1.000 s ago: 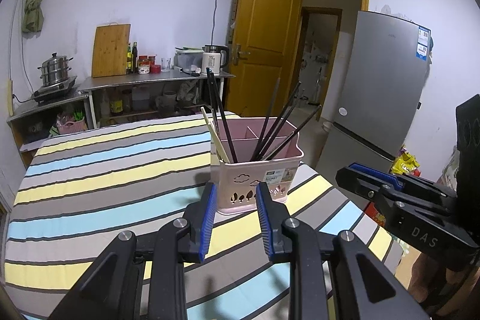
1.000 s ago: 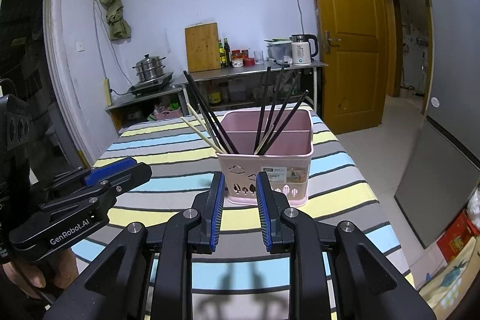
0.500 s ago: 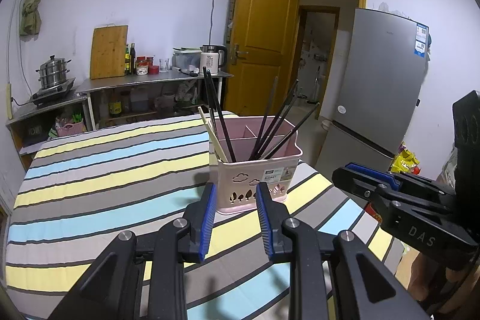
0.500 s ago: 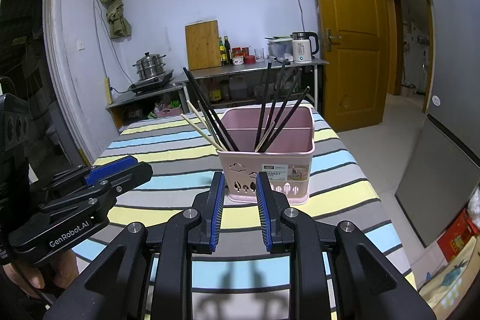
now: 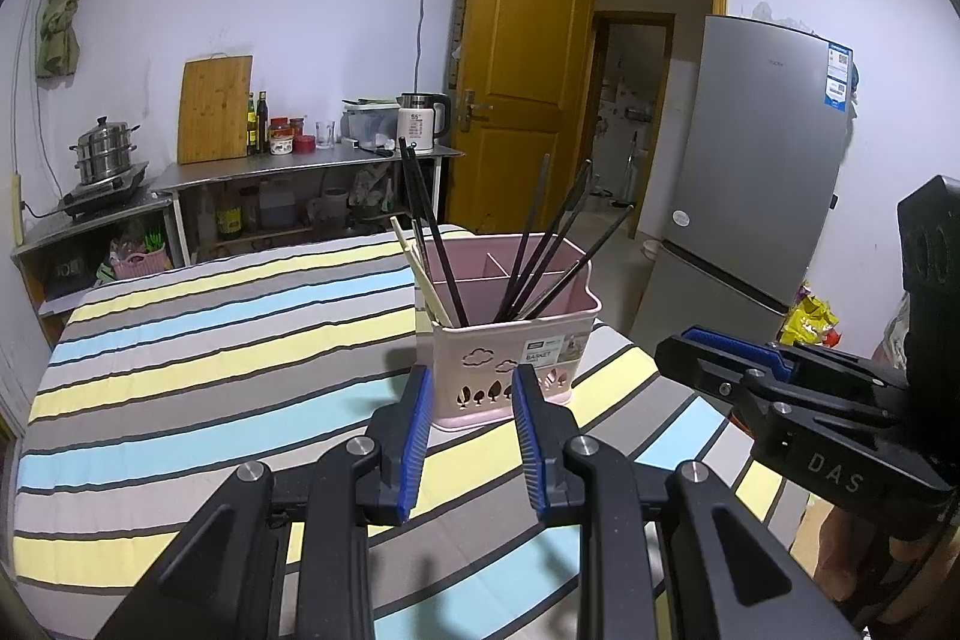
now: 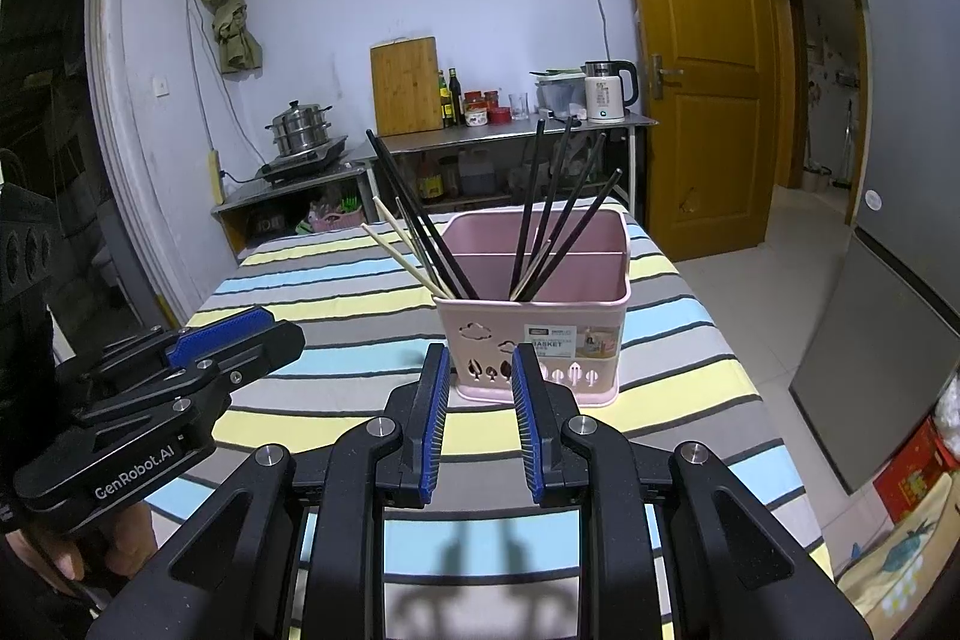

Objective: Organize utensils

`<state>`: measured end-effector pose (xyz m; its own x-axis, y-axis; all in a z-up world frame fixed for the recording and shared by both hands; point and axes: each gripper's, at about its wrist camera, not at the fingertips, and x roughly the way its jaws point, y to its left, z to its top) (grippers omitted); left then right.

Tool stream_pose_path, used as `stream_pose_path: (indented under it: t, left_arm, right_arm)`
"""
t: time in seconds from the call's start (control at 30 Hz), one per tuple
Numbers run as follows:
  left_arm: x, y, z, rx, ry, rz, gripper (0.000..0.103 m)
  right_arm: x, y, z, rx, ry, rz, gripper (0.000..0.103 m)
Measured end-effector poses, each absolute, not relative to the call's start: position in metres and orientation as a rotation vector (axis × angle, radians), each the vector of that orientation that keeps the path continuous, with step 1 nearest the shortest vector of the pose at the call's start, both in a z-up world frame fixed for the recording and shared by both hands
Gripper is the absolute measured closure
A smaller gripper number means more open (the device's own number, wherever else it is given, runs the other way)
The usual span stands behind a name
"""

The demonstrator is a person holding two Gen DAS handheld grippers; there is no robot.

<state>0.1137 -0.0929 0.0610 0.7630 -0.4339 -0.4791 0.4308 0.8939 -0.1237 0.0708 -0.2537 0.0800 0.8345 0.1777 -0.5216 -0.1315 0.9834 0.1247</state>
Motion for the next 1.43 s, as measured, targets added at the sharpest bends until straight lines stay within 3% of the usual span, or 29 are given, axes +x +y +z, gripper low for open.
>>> stream_pose_path:
  t: [1.43]
  left_arm:
    - [0.1131,-0.0889,0.053,-0.007,0.54,-0.498,0.076]
  right_arm:
    - [0.0713,-0.2572,0.0743,0.078,0.575,0.158,0.081]
